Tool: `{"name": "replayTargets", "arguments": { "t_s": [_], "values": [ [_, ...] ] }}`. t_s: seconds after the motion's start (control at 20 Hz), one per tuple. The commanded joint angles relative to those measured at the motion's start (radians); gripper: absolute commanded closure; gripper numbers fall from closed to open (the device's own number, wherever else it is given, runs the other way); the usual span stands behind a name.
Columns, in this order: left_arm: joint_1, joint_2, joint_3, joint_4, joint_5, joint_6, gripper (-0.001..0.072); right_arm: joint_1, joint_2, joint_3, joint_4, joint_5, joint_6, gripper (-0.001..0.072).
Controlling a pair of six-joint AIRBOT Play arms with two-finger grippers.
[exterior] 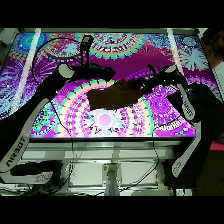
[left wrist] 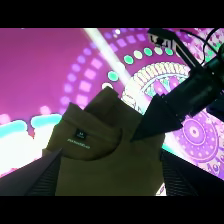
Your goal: Fold the clothes and pants, and hang the long-sleeved shirts on hangers.
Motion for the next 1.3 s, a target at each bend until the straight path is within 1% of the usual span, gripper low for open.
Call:
{"name": "replayTargets", "arguments": {
  "t_s": [0.0, 0.25, 0.3, 0.35, 0.4, 0.45, 0.5, 0.55, 0.7, 0.8, 1.05, 1.25],
  "values": [
    [0.0, 0.0, 0.0, 0.0, 0.0, 0.0, 0.0006, 0.021, -0.011, 0.0, 0.04, 0.056, -0.043, 0.0023],
    [0.0, 0.0, 0.0, 0.0, 0.0, 0.0, 0.0006, 0.146, -0.011, 0.0, -0.051, 0.03, -0.047, 0.0029],
    [0.0, 0.0, 0.0, 0.0, 0.0, 0.0, 0.0006, 0.175, -0.011, 0.0, -0.072, 0.021, -0.046, 0.0042],
    [0.0, 0.0, 0.0, 0.0, 0.0, 0.0, 0.0006, 0.206, -0.01, 0.0, -0.099, 0.011, -0.046, 0.0091],
    [0.0, 0.0, 0.0, 0.0, 0.0, 0.0, 0.0006, 0.24, -0.01, 0.0, -0.128, -0.002, -0.046, 0.0161],
    [0.0, 0.0, 0.0, 0.0, 0.0, 0.0, 0.0006, 0.272, -0.01, 0.0, -0.153, -0.014, -0.046, 0.025],
    [0.0, 0.0, 0.0, 0.0, 0.0, 0.0, 0.0006, 0.298, -0.01, 0.0, -0.171, -0.019, -0.047, 0.045],
    [0.0, 0.0, 0.0, 0.0, 0.0, 0.0, 0.0006, 0.32, -0.009, 0.0, -0.177, -0.024, -0.052, 0.0697],
    [0.0, 0.0, 0.001, 0.0, 0.001, 0.0, 0.0006, 0.342, 0.012, 0.003, -0.176, -0.064, -0.057, 0.0697],
    [0.003, 0.001, 0.001, 0.0, 0.001, 0.0, 0.0006, 0.322, 0.037, 0.045, -0.203, -0.068, -0.049, 0.0697],
    [0.004, 0.003, 0.001, 0.0, 0.001, 0.0, 0.0006, 0.202, 0.159, 0.217, -0.39, -0.057, 0.056, 0.0698],
    [0.004, 0.003, 0.001, 0.0, 0.001, 0.0, 0.0006, 0.053, 0.261, 0.351, -0.477, 0.0, 0.114, 0.0698]
  ]
}}
